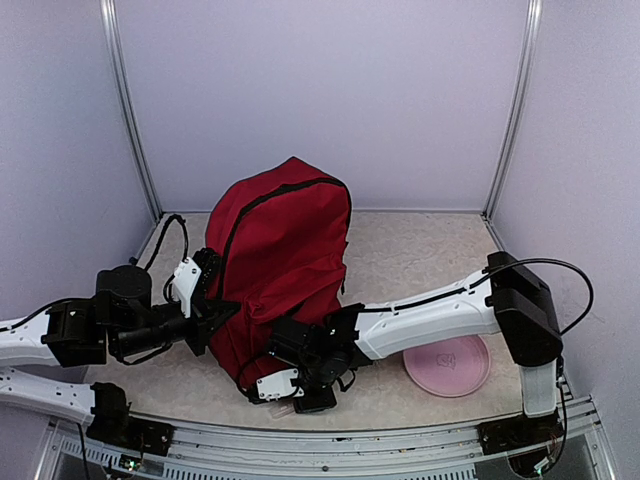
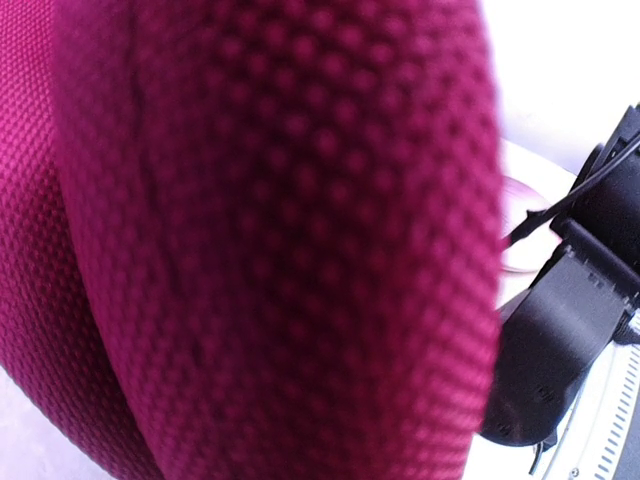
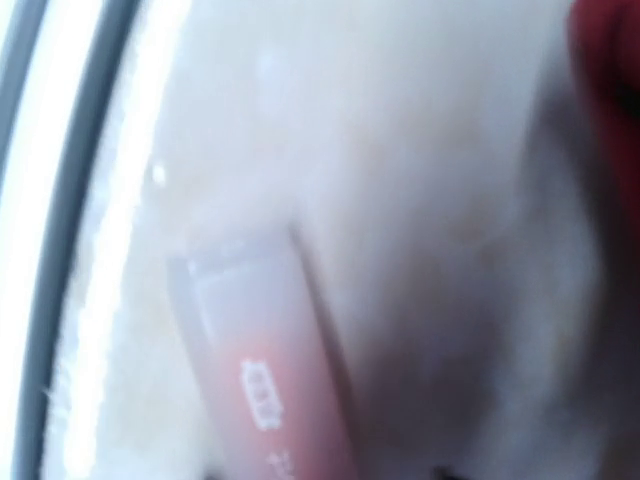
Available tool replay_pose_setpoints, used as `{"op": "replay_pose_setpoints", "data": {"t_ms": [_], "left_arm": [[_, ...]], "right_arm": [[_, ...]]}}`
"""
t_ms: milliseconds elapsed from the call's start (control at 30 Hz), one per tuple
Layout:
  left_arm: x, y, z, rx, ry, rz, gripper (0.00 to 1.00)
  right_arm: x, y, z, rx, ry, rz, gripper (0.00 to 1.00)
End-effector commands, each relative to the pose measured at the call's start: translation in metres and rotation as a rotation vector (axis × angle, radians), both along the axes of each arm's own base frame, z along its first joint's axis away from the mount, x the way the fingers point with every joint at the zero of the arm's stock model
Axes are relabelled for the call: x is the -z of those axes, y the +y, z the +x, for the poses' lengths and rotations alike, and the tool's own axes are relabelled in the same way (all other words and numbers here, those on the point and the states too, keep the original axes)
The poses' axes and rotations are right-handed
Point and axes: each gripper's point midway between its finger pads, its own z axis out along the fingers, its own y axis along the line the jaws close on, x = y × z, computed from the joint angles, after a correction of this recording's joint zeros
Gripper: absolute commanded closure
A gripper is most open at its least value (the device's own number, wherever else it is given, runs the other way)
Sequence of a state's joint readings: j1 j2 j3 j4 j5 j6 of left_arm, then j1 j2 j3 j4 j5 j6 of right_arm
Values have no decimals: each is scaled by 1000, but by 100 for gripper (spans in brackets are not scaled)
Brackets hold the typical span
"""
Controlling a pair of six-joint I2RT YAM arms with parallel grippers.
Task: Pack the student bag
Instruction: Pick up the pen from the center of the board.
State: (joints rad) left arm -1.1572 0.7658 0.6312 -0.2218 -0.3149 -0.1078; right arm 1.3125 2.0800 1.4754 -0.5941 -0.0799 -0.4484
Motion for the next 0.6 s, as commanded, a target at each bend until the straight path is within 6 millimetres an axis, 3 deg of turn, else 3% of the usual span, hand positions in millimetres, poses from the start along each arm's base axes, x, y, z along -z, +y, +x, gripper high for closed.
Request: {"op": "replay_pose_setpoints", "data": {"t_ms": [0, 100, 233, 300, 433, 567], "left_arm": [[-40, -4, 0, 1, -46, -102, 100], [-40, -4, 0, 3, -46, -101, 100], [-40, -5, 0, 6, -49, -100, 100], [-40, -5, 0, 6, -49, -100, 100], [-41, -4, 0, 6, -49, -103, 100], [-41, -4, 0, 2, -49, -103, 100]], "right_arm": [[21, -16, 4, -3, -9, -113, 56], [21, -18, 3, -8, -10, -126, 61], [12, -17, 2, -6, -12, -112, 90], [2, -15, 0, -9, -15, -86, 93], [-32, -4, -12, -26, 24, 28, 100], [-81, 1, -23, -47, 53, 183, 100]]}}
